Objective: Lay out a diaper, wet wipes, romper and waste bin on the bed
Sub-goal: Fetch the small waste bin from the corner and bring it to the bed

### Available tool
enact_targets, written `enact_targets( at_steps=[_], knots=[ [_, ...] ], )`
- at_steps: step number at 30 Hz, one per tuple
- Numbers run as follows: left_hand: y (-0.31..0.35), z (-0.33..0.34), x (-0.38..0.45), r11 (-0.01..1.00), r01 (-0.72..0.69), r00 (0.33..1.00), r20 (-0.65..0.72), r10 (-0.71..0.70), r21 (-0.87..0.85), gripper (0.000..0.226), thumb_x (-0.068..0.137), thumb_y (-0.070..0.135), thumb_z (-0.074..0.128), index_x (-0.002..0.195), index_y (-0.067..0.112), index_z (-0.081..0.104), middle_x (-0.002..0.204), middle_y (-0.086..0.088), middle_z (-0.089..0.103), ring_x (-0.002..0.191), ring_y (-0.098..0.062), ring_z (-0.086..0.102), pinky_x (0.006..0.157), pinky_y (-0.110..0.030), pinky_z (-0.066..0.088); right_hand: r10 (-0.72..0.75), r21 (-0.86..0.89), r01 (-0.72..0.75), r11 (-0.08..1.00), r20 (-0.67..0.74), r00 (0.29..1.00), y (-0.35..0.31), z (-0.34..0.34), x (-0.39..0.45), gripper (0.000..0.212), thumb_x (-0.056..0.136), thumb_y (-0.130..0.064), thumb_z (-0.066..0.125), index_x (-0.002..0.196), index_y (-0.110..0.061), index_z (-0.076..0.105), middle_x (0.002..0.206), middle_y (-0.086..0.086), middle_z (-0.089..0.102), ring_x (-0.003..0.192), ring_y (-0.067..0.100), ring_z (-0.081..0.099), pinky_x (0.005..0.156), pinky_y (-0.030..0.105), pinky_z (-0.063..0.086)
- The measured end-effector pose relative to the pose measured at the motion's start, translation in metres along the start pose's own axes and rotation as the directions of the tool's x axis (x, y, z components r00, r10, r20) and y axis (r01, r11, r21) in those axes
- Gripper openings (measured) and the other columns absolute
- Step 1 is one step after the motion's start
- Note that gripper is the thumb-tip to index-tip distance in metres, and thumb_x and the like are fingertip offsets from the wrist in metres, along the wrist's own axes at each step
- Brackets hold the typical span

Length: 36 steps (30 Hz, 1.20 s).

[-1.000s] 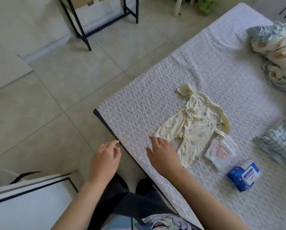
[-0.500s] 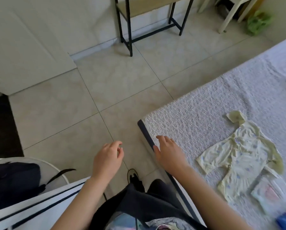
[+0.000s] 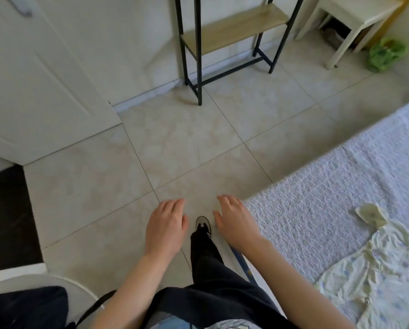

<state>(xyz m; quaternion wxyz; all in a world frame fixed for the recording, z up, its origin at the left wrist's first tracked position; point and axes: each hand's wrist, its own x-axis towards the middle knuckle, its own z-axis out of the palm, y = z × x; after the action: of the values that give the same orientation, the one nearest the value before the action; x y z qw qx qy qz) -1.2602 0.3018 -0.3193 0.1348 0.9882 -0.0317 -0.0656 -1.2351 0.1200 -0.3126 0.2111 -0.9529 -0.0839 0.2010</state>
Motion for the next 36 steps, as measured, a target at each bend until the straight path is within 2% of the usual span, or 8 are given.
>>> enact_targets(
  at_steps=[3, 8, 15, 21, 25, 30, 36],
  knots=[
    [-0.011, -0.017, 0.054, 1.000, 0.000, 1.000, -0.013, 0.000, -0.018, 0.039, 0.085, 0.014, 0.066, 0.122, 0.004, 0.063, 0.115, -0.008, 0.069, 0.109, -0.026, 0.062, 0.088, -0.037, 0.053, -0.037, -0.036, 0.037, 0.999, 0.007, 0.999, -0.006, -0.024, 0.050, 0.044, 0.099, -0.028, 0.043, 0.137, -0.008, 0.042, 0.145, 0.008, 0.043, 0.134, 0.025, 0.037, 0.108, 0.034, 0.034],
    [-0.025, -0.040, 0.135, 0.999, -0.012, 0.999, -0.046, 0.010, -0.032, 0.041, 0.088, 0.013, 0.063, 0.128, 0.005, 0.059, 0.127, -0.009, 0.064, 0.120, -0.027, 0.058, 0.096, -0.039, 0.049, -0.077, -0.060, 0.075, 0.995, -0.026, 0.997, -0.012, -0.060, 0.122, 0.042, 0.097, -0.026, 0.047, 0.134, -0.005, 0.047, 0.142, 0.011, 0.046, 0.133, 0.030, 0.040, 0.105, 0.038, 0.040],
    [-0.038, -0.051, 0.235, 0.997, -0.042, 0.999, 0.011, 0.043, -0.061, 0.042, 0.092, 0.015, 0.058, 0.132, 0.006, 0.056, 0.134, -0.009, 0.060, 0.127, -0.027, 0.052, 0.102, -0.041, 0.046, -0.008, -0.043, 0.006, 0.999, -0.044, 0.999, -0.011, -0.096, 0.197, 0.043, 0.098, -0.028, 0.044, 0.136, -0.008, 0.044, 0.144, 0.008, 0.044, 0.136, 0.026, 0.035, 0.108, 0.035, 0.036],
    [-0.050, -0.064, 0.343, 0.984, -0.169, 0.984, 0.055, 0.172, -0.056, 0.042, 0.092, 0.017, 0.056, 0.133, 0.006, 0.056, 0.134, -0.008, 0.060, 0.127, -0.026, 0.051, 0.101, -0.040, 0.047, 0.146, 0.013, -0.145, 0.989, -0.089, 0.985, -0.001, -0.130, 0.267, 0.047, 0.100, -0.031, 0.039, 0.141, -0.009, 0.037, 0.147, 0.006, 0.040, 0.139, 0.023, 0.031, 0.113, 0.033, 0.032],
    [-0.050, -0.083, 0.419, 0.949, -0.313, 0.946, 0.072, 0.315, -0.042, 0.038, 0.091, 0.014, 0.058, 0.128, 0.004, 0.059, 0.121, -0.007, 0.066, 0.116, -0.026, 0.058, 0.090, -0.039, 0.052, 0.276, 0.072, -0.268, 0.961, -0.139, 0.951, 0.002, -0.161, 0.312, 0.047, 0.100, -0.031, 0.039, 0.142, -0.010, 0.035, 0.147, 0.005, 0.041, 0.138, 0.022, 0.032, 0.111, 0.034, 0.034],
    [-0.036, -0.097, 0.506, 0.877, -0.480, 0.870, 0.113, 0.480, -0.033, 0.038, 0.091, 0.016, 0.057, 0.126, 0.004, 0.061, 0.116, -0.009, 0.069, 0.112, -0.027, 0.060, 0.087, -0.039, 0.054, 0.447, 0.184, -0.415, 0.891, -0.198, 0.872, 0.011, -0.195, 0.350, 0.048, 0.100, -0.031, 0.041, 0.144, -0.012, 0.034, 0.145, 0.004, 0.044, 0.137, 0.022, 0.036, 0.110, 0.033, 0.034],
    [0.013, -0.098, 0.580, 0.794, -0.604, 0.781, 0.153, 0.606, -0.065, 0.039, 0.087, 0.013, 0.065, 0.125, 0.004, 0.062, 0.110, -0.009, 0.071, 0.106, -0.027, 0.063, 0.082, -0.038, 0.055, 0.601, 0.279, -0.539, 0.795, -0.237, 0.763, 0.040, -0.224, 0.373, 0.048, 0.100, -0.030, 0.041, 0.144, -0.012, 0.034, 0.144, 0.004, 0.046, 0.135, 0.022, 0.038, 0.110, 0.032, 0.033]
  ],
)
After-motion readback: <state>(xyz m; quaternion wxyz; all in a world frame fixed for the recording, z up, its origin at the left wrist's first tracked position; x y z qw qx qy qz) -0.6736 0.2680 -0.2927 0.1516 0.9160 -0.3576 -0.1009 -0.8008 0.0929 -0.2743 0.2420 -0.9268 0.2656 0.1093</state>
